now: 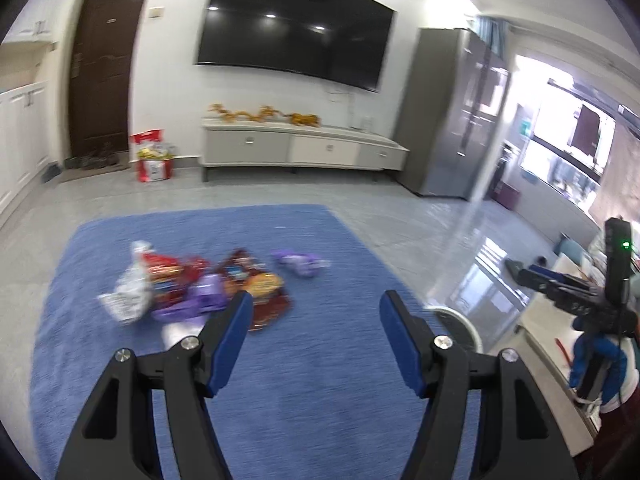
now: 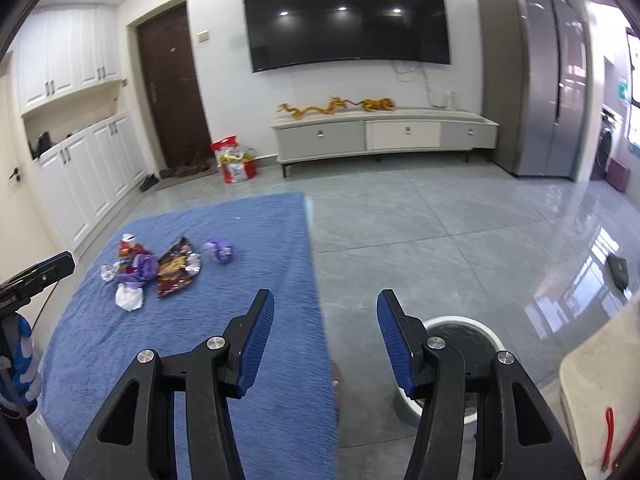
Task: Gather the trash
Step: 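Move both open grippers back toward the remaining pile on the rug, then grasp the red snack wrapper with the left gripper while the right grasps the purple bag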
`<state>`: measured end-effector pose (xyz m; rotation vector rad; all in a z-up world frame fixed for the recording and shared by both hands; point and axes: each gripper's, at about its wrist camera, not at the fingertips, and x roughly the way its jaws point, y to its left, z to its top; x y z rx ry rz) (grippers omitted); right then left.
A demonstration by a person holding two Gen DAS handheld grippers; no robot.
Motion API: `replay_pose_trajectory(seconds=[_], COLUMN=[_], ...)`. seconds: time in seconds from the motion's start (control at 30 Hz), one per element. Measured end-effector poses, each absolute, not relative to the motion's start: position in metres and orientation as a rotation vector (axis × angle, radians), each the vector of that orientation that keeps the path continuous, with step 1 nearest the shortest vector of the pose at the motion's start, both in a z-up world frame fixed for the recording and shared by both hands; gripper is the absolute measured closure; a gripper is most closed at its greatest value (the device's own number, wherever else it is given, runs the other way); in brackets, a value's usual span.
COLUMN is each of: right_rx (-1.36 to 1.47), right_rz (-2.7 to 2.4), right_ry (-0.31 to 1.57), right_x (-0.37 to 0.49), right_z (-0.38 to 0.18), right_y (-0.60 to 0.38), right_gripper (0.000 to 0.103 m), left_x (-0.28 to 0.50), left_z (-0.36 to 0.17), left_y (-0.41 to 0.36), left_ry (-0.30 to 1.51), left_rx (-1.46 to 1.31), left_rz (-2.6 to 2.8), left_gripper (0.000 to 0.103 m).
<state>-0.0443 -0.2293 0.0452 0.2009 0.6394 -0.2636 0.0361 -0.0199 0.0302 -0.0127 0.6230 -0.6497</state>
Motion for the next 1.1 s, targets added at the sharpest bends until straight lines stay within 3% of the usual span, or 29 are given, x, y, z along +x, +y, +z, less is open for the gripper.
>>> replay_pose_trajectory(seconds=[0.4,1.1], right_rx=[0.152,0.147], right_rz=[-0.103,0.082], right_ry=[0.703,0.779], right_x=[0.041,0.208], right_z=[0.027,-0.05], right_y=[-0.18,-0.165], right_gripper=[0.048,0.043], left_x=[0.097,0.2], left_z=[0.001,-0.061], left_y=[0.069,0.015], left_ry=[0.671,0.766], left_rx=[-0.114,-0.076], left_rz=[-0.49,-0.378], left_gripper=[0.039,0.039])
